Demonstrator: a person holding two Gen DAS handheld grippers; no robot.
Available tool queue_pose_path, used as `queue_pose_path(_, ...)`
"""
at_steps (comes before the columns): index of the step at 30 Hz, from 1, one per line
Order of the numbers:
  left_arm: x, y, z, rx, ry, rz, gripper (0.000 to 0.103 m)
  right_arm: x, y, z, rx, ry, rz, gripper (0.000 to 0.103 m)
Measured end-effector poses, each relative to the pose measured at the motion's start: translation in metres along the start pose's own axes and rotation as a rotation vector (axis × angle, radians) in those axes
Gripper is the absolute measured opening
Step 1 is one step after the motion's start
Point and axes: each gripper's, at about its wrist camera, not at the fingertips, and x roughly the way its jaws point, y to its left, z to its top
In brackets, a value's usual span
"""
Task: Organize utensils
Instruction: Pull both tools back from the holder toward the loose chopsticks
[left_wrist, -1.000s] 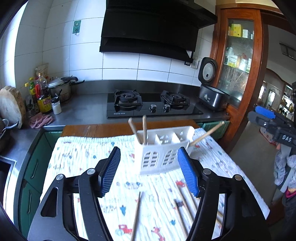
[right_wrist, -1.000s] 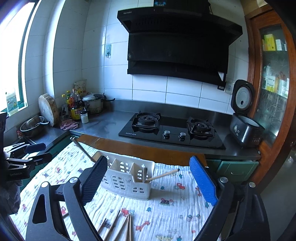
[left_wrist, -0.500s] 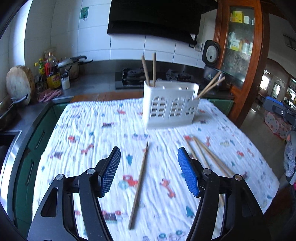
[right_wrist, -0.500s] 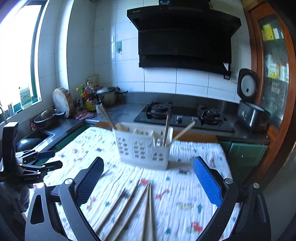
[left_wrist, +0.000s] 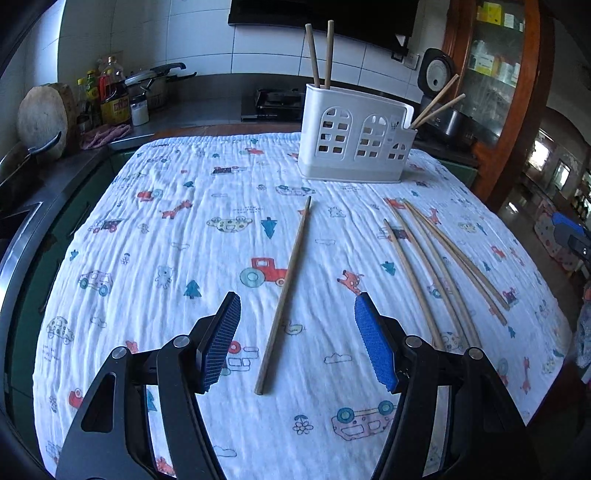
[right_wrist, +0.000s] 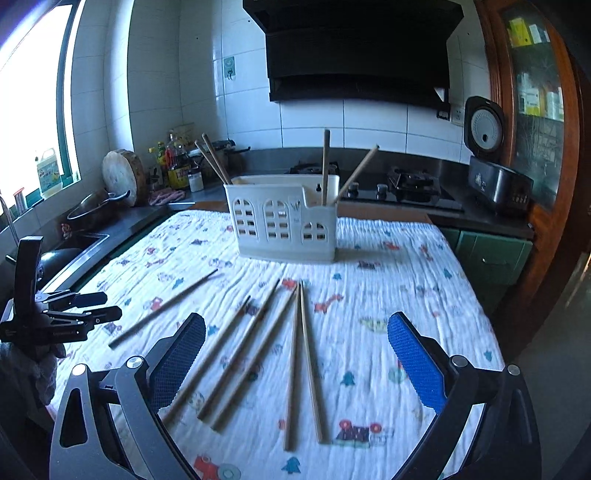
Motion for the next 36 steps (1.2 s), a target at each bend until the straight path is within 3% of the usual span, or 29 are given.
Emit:
queue_pose_path(21, 0.026, 0.003, -0.017, 0.006, 0.074, 0.01, 0.069, 0.028, -0.021, -0.048, 0.045, 0.161, -0.019, 0.096)
queue_pose_path(36, 0.037, 0.003, -0.018, 0.021, 0.107, 0.029, 0.067, 0.037, -0.03, -0.053, 0.024, 0.21, -0.045, 0.096)
